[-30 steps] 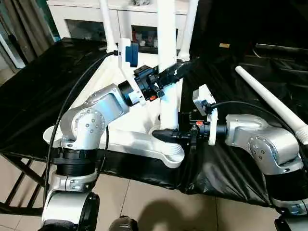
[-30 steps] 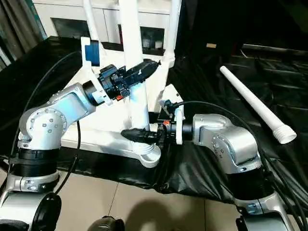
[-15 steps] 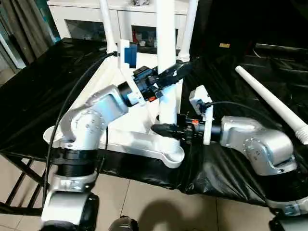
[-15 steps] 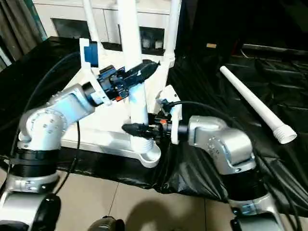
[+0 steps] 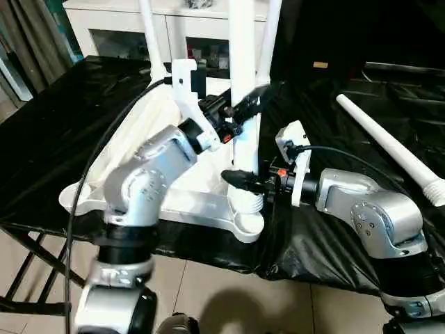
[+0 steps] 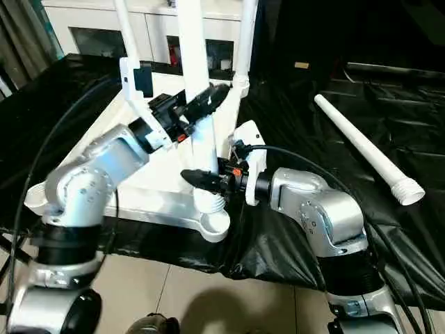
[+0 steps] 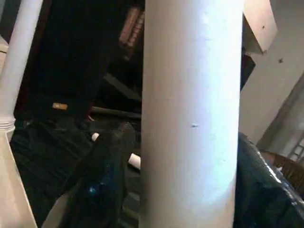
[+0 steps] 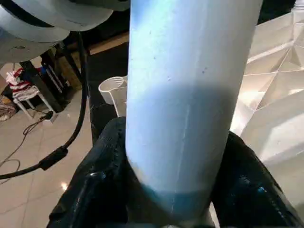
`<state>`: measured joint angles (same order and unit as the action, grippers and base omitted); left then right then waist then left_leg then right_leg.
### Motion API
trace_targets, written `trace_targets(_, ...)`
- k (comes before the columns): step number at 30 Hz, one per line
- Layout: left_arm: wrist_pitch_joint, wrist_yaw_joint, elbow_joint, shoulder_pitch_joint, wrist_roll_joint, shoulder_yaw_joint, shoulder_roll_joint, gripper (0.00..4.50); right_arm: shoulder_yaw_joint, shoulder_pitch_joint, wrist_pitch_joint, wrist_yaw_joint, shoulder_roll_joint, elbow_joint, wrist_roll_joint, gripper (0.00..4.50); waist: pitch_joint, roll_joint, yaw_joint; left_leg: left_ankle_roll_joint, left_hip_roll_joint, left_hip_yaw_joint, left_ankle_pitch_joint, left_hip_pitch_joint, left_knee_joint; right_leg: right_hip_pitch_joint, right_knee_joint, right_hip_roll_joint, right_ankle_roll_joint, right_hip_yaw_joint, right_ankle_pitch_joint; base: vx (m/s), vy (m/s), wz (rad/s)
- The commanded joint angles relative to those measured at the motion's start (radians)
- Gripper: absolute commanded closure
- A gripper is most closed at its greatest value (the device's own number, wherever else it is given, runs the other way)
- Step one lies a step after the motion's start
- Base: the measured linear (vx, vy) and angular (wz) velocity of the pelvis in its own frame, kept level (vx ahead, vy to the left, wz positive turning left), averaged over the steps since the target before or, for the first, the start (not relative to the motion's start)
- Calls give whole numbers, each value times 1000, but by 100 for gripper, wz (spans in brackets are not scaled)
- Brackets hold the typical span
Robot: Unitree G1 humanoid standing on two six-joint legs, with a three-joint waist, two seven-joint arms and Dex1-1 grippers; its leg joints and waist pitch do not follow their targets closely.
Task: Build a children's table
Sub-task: Pick table leg
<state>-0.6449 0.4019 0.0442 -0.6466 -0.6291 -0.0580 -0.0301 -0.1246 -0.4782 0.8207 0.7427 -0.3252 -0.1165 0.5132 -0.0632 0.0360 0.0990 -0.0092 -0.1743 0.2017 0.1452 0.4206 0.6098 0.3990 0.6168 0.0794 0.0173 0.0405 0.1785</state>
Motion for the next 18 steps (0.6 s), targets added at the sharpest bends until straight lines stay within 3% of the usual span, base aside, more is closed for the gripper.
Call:
trace_targets(1, 19, -22, 1, 1, 26, -5, -7, 207, -6, -9, -21, 12, 2, -38, 6, 259, 82, -8, 0, -48, -49, -34, 258, -43, -73, -31, -76, 58, -163, -32, 235, 0, 0, 0)
trace_targets(5, 14, -13, 7, -8, 34, 15, -11, 249, -7, -12, -23, 14, -11, -39, -4, 259, 82, -6, 0, -51, -49, -34, 261, -44, -73, -30, -76, 58, -156, -33, 240, 0, 0, 0)
trace_targets(8, 19, -9, 7, -11, 50, 32, -18, 254, -16, -16, -20, 15, -22, -40, -13, 259, 82, -7, -1, -52, -49, -34, 262, -43, -74, -31, -75, 57, -158, -32, 232, 0, 0, 0)
trace_targets(10, 19, -1, 10, -13, 58, 46, -22, 263, -24, -18, -18, 24, -33, -41, -16, 203, 82, -6, 0, -51, -49, -34, 262, -44, -74, -31, -76, 57, -155, -33, 233, 0, 0, 0)
trace_targets(15, 23, 38, 17, -28, 96, 105, -47, 266, -46, -43, -20, 55, -71, -3, -43, 155, 82, -5, -2, -52, -49, -35, 262, -43, -73, -32, -75, 57, -156, -33, 227, 0, 0, 0)
trace_targets(18, 23, 47, 15, -32, 97, 111, -54, 266, -51, -49, -20, 73, -84, 11, -45, 150, 82, -5, -5, -52, -50, -35, 266, -44, -73, -32, -74, 58, -162, -33, 229, 0, 0, 0)
